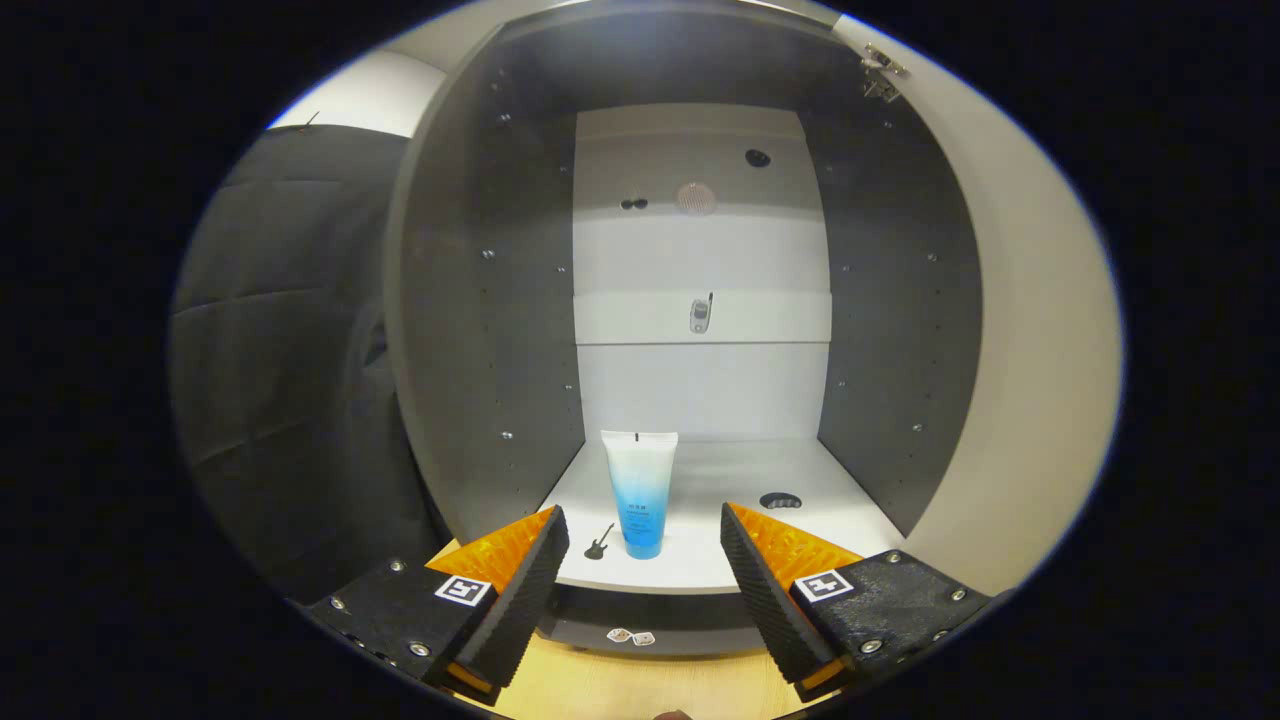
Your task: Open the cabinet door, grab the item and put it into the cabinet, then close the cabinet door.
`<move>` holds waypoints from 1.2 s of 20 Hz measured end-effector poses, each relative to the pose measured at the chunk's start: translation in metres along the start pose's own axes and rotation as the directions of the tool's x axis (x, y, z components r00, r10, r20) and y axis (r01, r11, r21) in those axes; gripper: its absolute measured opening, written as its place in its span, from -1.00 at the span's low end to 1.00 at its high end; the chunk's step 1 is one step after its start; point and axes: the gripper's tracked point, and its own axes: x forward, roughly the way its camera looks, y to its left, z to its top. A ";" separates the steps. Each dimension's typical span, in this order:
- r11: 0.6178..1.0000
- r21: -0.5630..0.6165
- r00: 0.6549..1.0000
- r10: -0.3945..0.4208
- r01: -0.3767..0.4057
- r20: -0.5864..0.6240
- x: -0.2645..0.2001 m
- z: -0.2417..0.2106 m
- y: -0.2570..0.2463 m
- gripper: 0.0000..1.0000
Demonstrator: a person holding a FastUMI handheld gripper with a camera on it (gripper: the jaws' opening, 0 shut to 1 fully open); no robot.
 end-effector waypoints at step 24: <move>0.998 0.036 0.978 0.042 -0.051 0.204 -0.253 -0.021 0.008 0.89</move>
